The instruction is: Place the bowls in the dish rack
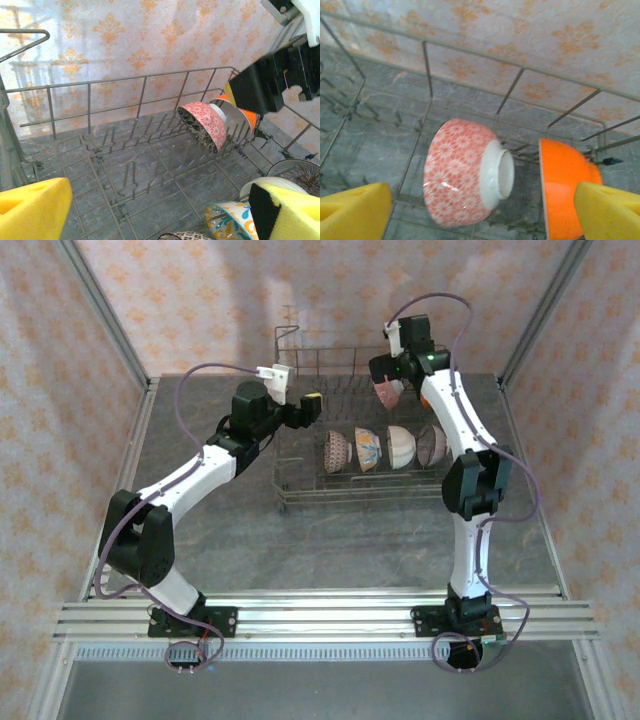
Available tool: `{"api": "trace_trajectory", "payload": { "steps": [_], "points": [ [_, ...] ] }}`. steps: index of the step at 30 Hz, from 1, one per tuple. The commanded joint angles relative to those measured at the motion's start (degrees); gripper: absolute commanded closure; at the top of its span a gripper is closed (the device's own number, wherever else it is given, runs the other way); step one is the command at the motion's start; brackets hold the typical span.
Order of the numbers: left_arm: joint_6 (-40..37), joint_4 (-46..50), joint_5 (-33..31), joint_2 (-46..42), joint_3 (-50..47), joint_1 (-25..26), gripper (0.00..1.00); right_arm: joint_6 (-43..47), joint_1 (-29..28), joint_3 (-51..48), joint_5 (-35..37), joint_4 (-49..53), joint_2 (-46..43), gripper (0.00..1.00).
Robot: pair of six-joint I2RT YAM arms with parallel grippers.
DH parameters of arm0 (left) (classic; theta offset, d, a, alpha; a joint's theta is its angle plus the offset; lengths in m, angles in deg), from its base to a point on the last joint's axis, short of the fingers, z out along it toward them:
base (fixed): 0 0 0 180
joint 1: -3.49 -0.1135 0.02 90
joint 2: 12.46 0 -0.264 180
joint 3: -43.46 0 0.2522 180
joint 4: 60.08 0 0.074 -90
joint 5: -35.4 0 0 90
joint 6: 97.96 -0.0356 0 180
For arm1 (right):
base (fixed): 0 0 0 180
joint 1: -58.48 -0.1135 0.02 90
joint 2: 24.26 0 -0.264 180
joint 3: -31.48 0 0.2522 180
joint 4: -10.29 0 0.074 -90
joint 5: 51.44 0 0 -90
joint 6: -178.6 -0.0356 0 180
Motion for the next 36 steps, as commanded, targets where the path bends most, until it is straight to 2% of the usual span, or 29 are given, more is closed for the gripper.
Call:
{"api": "trace_trajectory", "payload": {
  "steps": [1,5,10,14,16,18,22,26,30,32,36],
  "points": [
    [1.7,3.6,-3.9,-2.1,0.5,0.3,0.07,-0.1,-2.4,-6.0,1.8,-4.2,-7.1,0.06],
    [1.8,6.8,-11.3,-5.2,-0.7,0.2,0.06,-2.5,-4.8,-21.3,4.1,-12.4,-17.6,0.05],
    [3.6,7.5,-21.8,-12.6,-7.0,-1.0,0.03,-7.1,-6.0,-44.7,10.1,-25.5,-35.0,0.01],
    [4.4,10.0,-25.2,-18.8,-10.7,-2.8,0.02,-7.9,-5.7,-55.7,15.0,-25.0,-45.7,0.01],
    [4.3,11.4,-27.1,-21.3,-12.0,-3.5,0.02,-8.8,-4.0,-59.5,17.1,-23.7,-49.4,0.01],
    [4.2,11.6,-28.6,-24.1,-14.3,-4.2,0.02,-10.5,-0.7,-64.1,16.4,-24.1,-54.5,0.01],
    [3.9,13.2,-30.2,-27.1,-17.3,-5.0,0.01,-13.3,6.6,-72.8,15.9,-30.3,-62.6,0.01],
    [4.2,14.0,-29.5,-27.3,-18.8,-5.3,0.01,-16.8,16.3,-73.4,13.6,-28.8,-61.6,0.01],
    [3.4,14.0,-30.0,-27.3,-19.9,-5.5,0.01,-21.0,23.0,-73.6,12.1,-31.2,-57.9,0.01],
    [2.9,14.0,-29.8,-27.4,-20.0,-6.1,0.01,-23.1,26.3,-71.4,10.3,-30.2,-54.6,0.01],
    [2.9,14.0,-29.3,-26.9,-20.1,-7.4,0.01,-25.7,30.6,-66.8,11.2,-27.4,-46.1,0.01]
  ]
}}
